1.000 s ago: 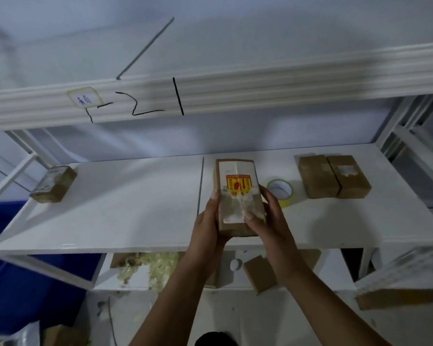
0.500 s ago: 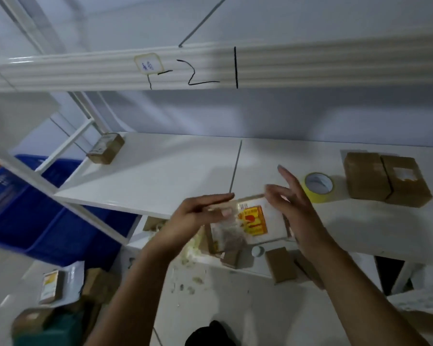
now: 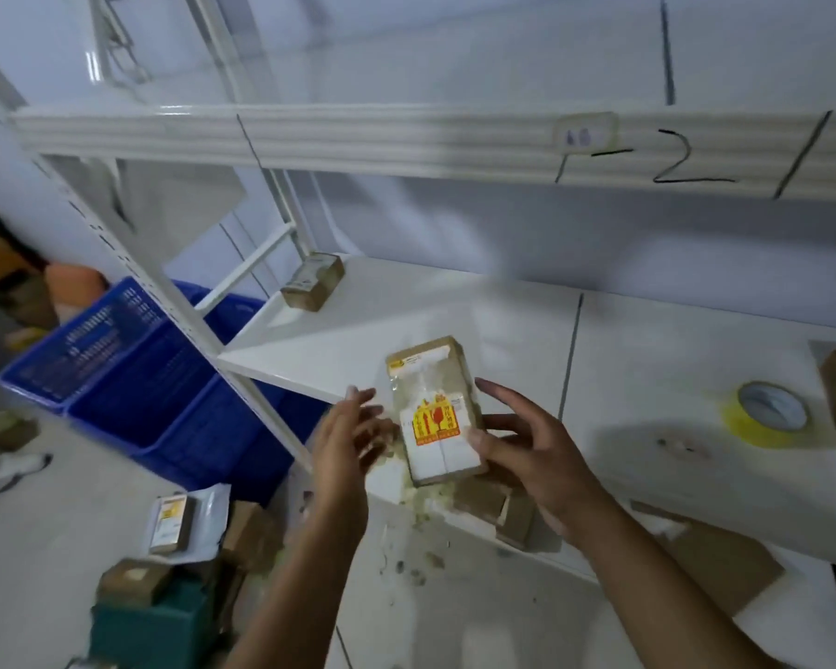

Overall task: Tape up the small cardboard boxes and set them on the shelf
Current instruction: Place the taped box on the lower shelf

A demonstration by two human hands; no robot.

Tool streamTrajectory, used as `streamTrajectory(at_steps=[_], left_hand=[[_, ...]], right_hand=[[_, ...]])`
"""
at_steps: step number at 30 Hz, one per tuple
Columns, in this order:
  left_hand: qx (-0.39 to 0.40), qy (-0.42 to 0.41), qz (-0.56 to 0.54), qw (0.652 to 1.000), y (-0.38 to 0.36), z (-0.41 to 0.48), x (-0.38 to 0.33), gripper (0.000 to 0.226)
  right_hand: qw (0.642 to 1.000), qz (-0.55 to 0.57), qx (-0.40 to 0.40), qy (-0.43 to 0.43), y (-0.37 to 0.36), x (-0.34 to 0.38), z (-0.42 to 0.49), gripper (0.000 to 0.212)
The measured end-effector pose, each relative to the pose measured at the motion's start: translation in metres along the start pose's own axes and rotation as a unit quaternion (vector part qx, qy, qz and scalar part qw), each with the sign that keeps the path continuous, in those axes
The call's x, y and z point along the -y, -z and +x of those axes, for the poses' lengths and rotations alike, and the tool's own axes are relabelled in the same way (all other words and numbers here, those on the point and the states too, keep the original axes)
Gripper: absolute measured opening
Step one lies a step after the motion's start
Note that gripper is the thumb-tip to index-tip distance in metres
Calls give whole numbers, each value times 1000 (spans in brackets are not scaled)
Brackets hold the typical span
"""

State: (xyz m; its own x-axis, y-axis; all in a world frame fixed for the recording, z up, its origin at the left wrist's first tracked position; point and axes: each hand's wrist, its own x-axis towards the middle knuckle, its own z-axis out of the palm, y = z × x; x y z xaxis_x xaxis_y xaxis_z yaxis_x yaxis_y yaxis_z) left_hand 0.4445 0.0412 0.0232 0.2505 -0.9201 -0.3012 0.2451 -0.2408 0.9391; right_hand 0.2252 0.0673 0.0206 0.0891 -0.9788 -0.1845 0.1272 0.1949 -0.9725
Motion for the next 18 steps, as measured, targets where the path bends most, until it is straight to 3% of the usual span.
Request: streamTrajectory(at_steps=[2, 4, 6, 11, 18], left_hand=[[88, -3, 20, 996, 18, -10, 13, 39], [129, -25, 37, 991, 38, -7, 15, 51], [115, -44, 32, 992, 59, 12, 8, 58], [104, -90, 71, 988, 91, 67, -28, 32], [63, -74, 109, 989, 83, 164, -51, 20]], right_hand=[[999, 39, -26, -10, -33, -4, 17, 52], [998, 47, -34, -18, -62, -4, 34, 53], [998, 44, -35, -21, -86, -3, 52, 53], [998, 16, -56, -21, -135, 1, 94, 52], [995, -66, -57, -51, -165, 11, 177, 42]])
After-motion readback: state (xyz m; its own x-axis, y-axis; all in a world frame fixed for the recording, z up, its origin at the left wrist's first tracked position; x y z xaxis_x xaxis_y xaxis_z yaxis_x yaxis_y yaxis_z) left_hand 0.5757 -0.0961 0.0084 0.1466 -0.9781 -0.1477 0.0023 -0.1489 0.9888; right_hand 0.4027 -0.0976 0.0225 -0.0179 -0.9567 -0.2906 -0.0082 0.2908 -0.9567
